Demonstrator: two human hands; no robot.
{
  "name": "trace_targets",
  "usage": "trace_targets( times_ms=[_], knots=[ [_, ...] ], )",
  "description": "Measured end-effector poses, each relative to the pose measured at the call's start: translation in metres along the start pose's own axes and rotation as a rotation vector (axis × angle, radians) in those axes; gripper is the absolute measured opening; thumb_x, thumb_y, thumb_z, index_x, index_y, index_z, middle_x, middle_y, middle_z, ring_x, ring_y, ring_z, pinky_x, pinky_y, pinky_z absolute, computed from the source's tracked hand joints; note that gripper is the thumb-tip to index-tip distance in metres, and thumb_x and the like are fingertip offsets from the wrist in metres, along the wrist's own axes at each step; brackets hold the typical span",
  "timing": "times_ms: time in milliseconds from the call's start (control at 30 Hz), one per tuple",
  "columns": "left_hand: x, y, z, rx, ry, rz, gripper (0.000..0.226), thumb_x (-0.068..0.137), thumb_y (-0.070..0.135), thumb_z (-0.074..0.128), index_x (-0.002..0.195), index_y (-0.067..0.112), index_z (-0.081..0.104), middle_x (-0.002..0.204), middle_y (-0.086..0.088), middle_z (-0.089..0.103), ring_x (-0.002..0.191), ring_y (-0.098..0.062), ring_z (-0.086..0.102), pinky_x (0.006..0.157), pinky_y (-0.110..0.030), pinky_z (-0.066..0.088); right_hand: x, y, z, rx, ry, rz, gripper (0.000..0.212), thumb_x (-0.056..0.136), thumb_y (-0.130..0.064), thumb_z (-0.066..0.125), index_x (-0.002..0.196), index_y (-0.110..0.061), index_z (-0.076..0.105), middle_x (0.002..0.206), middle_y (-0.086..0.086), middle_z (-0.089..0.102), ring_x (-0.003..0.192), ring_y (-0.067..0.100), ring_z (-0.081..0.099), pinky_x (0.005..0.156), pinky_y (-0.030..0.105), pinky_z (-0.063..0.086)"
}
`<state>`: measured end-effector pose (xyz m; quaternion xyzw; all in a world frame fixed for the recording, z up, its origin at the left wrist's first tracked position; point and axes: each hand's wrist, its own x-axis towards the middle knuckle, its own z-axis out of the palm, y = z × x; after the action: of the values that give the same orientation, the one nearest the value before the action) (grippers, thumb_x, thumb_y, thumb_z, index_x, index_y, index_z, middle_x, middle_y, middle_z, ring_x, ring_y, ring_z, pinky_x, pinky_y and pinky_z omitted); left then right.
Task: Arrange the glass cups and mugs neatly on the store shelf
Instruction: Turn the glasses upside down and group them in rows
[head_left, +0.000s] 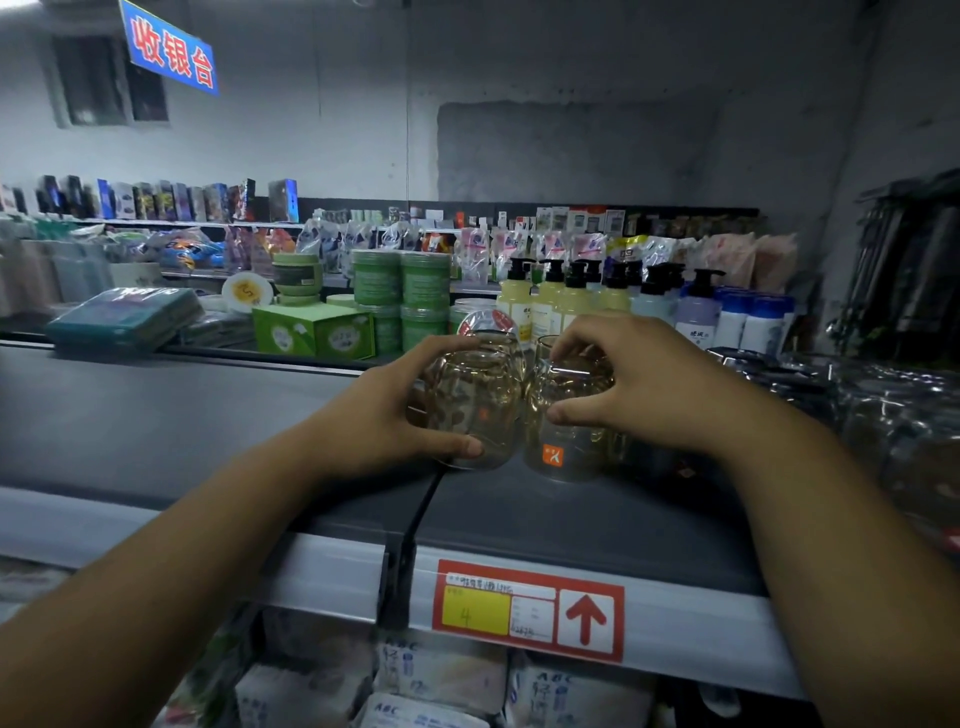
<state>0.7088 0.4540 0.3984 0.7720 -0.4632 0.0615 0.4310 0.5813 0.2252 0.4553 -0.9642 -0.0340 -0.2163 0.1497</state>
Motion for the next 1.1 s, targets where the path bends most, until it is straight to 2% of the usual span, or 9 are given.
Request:
trace_targets(
  times_ms=[167, 400, 500, 600, 767, 867, 933, 1000, 1100],
  knots=[
    [0.011, 0.013, -0.013, 0.15, 0.105, 0.005, 0.074, 0.076, 0.073, 0.065, 0.14, 0.04, 0.048, 0.123, 0.01, 0.061, 0.108, -0.007, 0.065, 0.092, -0.035, 0.058, 0.017, 0.002, -0.023, 0.011, 0.11, 0.029, 0.028, 0.089, -0.045, 0.072, 0.111, -0.028, 0.067, 0.111, -0.007, 0.065, 0.099, 0.012, 0.063, 0.085, 0.034, 0.053],
    [0.096, 0.048, -0.028, 0.306, -0.001, 0.091, 0.033, 0.095, 0.042, 0.065, 0.122, 0.024, 0.064, 0.114, 0.008, 0.067, 0.097, 0.002, 0.063, 0.074, -0.013, 0.047, 0.089, 0.012, -0.041, -0.228, -0.221, 0.138, 0.061, 0.086, -0.057, 0.07, 0.129, -0.015, 0.062, 0.127, 0.001, 0.063, 0.111, 0.02, 0.061, 0.098, 0.04, 0.052],
    [0.131, 0.045, -0.016, 0.396, -0.111, 0.1, 0.027, 0.096, 0.034, 0.067, 0.118, 0.018, 0.068, 0.109, 0.005, 0.07, 0.093, -0.003, 0.065, 0.075, -0.018, 0.052, 0.111, 0.019, -0.033, -0.209, -0.423, 0.245, 0.075, 0.078, -0.063, 0.074, 0.13, -0.011, 0.061, 0.127, 0.005, 0.062, 0.108, 0.024, 0.065, 0.083, 0.035, 0.058],
    [0.153, 0.038, -0.008, 0.405, -0.11, 0.128, 0.024, 0.097, 0.028, 0.066, 0.116, 0.015, 0.071, 0.107, 0.004, 0.072, 0.09, -0.001, 0.064, 0.076, -0.02, 0.05, 0.124, 0.026, -0.025, -0.121, -0.503, 0.277, 0.058, 0.074, -0.052, 0.084, 0.112, -0.01, 0.071, 0.116, 0.009, 0.069, 0.097, 0.027, 0.073, 0.075, 0.036, 0.063],
    [0.155, 0.027, -0.007, 0.139, 0.067, 0.176, 0.02, 0.099, 0.024, 0.063, 0.113, 0.012, 0.071, 0.103, 0.005, 0.071, 0.093, -0.007, 0.068, 0.074, -0.014, 0.054, 0.128, 0.035, -0.028, -0.01, -0.375, 0.23, 0.037, 0.071, -0.041, 0.09, 0.089, -0.01, 0.078, 0.095, 0.01, 0.076, 0.077, 0.024, 0.076, 0.07, 0.039, 0.065],
    [0.145, 0.024, -0.012, 0.027, 0.156, 0.169, 0.024, 0.1, 0.031, 0.061, 0.114, 0.013, 0.069, 0.103, 0.007, 0.07, 0.092, -0.008, 0.068, 0.064, -0.011, 0.054, 0.129, 0.041, -0.044, 0.045, -0.212, 0.245, 0.045, 0.069, -0.046, 0.088, 0.091, -0.008, 0.078, 0.091, 0.01, 0.076, 0.074, 0.024, 0.076, 0.063, 0.034, 0.063],
    [0.139, 0.022, -0.017, -0.003, 0.146, 0.147, 0.036, 0.092, 0.045, 0.065, 0.118, 0.02, 0.066, 0.108, 0.009, 0.07, 0.095, -0.005, 0.069, 0.072, -0.015, 0.056, 0.127, 0.042, -0.055, 0.152, -0.1, 0.273, 0.046, 0.068, -0.044, 0.09, 0.09, -0.005, 0.078, 0.086, 0.01, 0.077, 0.071, 0.025, 0.076, 0.058, 0.029, 0.059],
    [0.135, 0.021, -0.019, -0.039, 0.034, 0.069, 0.064, 0.077, 0.06, 0.069, 0.13, 0.025, 0.058, 0.118, 0.01, 0.067, 0.102, -0.004, 0.068, 0.085, -0.025, 0.057, 0.124, 0.041, -0.062, 0.273, -0.029, 0.288, 0.044, 0.068, -0.04, 0.091, 0.09, -0.003, 0.078, 0.086, 0.012, 0.076, 0.069, 0.026, 0.076, 0.059, 0.031, 0.059],
    [0.132, 0.02, -0.015, -0.033, -0.104, -0.003, 0.092, 0.065, 0.063, 0.08, 0.143, 0.03, 0.043, 0.125, 0.008, 0.062, 0.104, -0.009, 0.07, 0.089, -0.034, 0.06, 0.117, 0.035, -0.065, 0.45, -0.013, 0.323, 0.047, 0.071, -0.034, 0.089, 0.101, -0.001, 0.075, 0.097, 0.019, 0.076, 0.075, 0.033, 0.076, 0.069, 0.039, 0.062]
  ],
)
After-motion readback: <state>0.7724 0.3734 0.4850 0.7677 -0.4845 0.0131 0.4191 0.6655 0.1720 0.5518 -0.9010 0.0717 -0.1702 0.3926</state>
